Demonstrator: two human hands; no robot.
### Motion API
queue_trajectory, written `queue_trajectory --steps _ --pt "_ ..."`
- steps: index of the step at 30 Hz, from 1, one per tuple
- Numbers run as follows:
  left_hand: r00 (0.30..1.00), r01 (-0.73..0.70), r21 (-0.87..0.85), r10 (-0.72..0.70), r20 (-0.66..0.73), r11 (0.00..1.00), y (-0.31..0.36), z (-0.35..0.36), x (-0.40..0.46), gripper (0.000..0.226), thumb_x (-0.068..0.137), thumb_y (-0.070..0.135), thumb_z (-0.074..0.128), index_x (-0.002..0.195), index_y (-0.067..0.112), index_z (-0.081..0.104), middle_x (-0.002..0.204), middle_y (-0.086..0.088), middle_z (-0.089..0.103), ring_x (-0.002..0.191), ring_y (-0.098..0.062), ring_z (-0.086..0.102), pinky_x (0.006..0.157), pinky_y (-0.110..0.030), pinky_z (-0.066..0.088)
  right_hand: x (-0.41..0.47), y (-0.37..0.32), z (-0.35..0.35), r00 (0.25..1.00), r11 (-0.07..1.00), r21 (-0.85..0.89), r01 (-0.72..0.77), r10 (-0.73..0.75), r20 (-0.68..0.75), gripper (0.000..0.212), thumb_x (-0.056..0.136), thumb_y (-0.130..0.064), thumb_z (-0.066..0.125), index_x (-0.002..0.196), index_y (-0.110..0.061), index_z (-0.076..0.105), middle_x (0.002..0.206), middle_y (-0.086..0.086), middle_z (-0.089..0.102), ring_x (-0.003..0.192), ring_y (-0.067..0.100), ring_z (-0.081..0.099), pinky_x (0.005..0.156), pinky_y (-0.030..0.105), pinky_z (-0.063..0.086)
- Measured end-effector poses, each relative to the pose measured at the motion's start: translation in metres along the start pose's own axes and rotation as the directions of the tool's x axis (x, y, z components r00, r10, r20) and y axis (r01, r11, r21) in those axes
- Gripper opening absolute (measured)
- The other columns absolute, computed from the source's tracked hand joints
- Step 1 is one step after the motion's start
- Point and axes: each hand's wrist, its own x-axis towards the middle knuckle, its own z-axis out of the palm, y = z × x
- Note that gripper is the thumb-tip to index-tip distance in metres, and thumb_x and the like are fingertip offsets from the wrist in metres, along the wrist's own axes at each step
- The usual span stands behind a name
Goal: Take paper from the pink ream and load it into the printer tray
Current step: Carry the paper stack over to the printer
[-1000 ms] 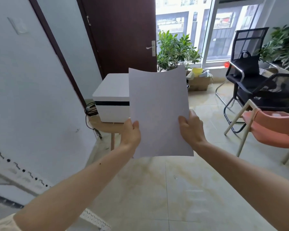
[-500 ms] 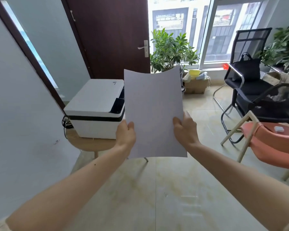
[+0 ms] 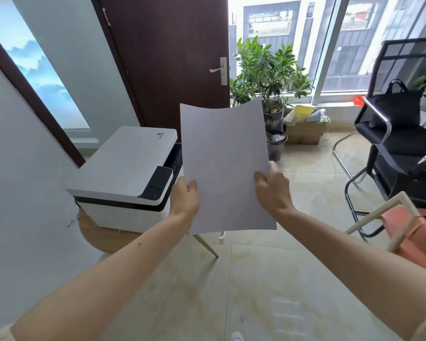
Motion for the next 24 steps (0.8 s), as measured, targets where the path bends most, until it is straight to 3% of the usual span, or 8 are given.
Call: queue_trajectory --steps 2,7,13,17,20,22,24 --pt "1.000 0.000 -0.009 0.000 -0.011 1.000 0.007 0.008 0.023 0.022 0.098 0.013 0.035 0.106 0.009 0.055 0.100 -0.005 0.064 0.089 -0.023 0.062 0.079 -0.039 0.053 0.028 0.001 0.005 1.000 1.000 0.001 -0.002 0.002 0.014 0.022 0.092 -0.014 0.043 0.110 -0.013 0.055 0.097 0.008 0.067 0.089 0.032 0.062 0.077 0.041 0.052" --pt "1.000 0.013 -0.004 -0.013 -0.028 1.000 0.015 0.031 0.079 0.024 0.097 0.010 0.036 0.108 0.009 0.058 0.106 -0.014 0.066 0.098 -0.032 0.063 0.088 -0.047 0.053 0.090 0.004 0.016 0.999 1.000 -0.008 0.010 -0.010 0.046 0.025 0.092 -0.010 0.042 0.114 -0.011 0.055 0.096 0.012 0.068 0.088 0.034 0.062 0.077 0.042 0.052" --pt "0.996 0.054 -0.006 -0.055 -0.076 0.999 0.021 0.065 0.131 0.021 0.098 0.008 0.034 0.105 0.010 0.054 0.092 -0.003 0.061 0.085 -0.022 0.058 0.075 -0.033 0.048 0.157 0.016 0.024 0.995 1.000 -0.016 0.006 -0.005 0.104 0.021 0.092 -0.012 0.043 0.110 -0.010 0.054 0.096 0.014 0.067 0.087 0.035 0.061 0.076 0.043 0.052" --pt "0.986 0.085 -0.028 -0.088 -0.142 0.996 0.025 0.087 0.162 0.021 0.099 0.008 0.035 0.106 0.009 0.055 0.092 -0.003 0.060 0.086 -0.022 0.058 0.070 -0.030 0.045 0.206 0.022 0.027 0.983 0.999 -0.020 0.047 -0.043 0.178 0.021 0.094 -0.011 0.042 0.110 -0.009 0.054 0.092 0.010 0.064 0.081 0.029 0.058 0.065 0.032 0.044" --pt "0.972 0.118 -0.040 -0.124 -0.200 0.992 0.026 0.102 0.182 0.021 0.099 0.009 0.036 0.108 0.009 0.056 0.097 -0.006 0.062 0.090 -0.024 0.060 0.076 -0.035 0.048 0.242 0.026 0.030 0.964 0.994 -0.040 0.100 -0.087 0.250 0.013 0.094 -0.010 0.042 0.104 -0.011 0.052 0.084 0.005 0.058 0.070 0.021 0.053 0.054 0.027 0.036" --pt "0.956 0.149 -0.045 -0.155 -0.247 0.988 0.027 0.110 0.191 0.021 0.098 0.010 0.036 0.107 0.007 0.056 0.099 -0.009 0.063 0.092 -0.027 0.060 0.079 -0.037 0.048 0.262 0.029 0.033 0.948 0.990 -0.053 0.133 -0.111 0.300 0.008 0.094 -0.010 0.042 0.098 -0.011 0.049 0.075 0.001 0.054 0.065 0.015 0.050 0.054 0.030 0.035" --pt "0.939 0.176 -0.055 -0.184 -0.290 0.983 0.027 0.117 0.198 0.023 0.099 0.011 0.036 0.109 0.006 0.056 0.102 -0.010 0.063 0.094 -0.027 0.060 0.081 -0.038 0.050 0.282 0.031 0.038 0.928 0.985 -0.054 0.162 -0.134 0.346 0.009 0.094 -0.010 0.042 0.098 -0.009 0.050 0.074 -0.001 0.053 0.069 0.020 0.052 0.060 0.031 0.037"
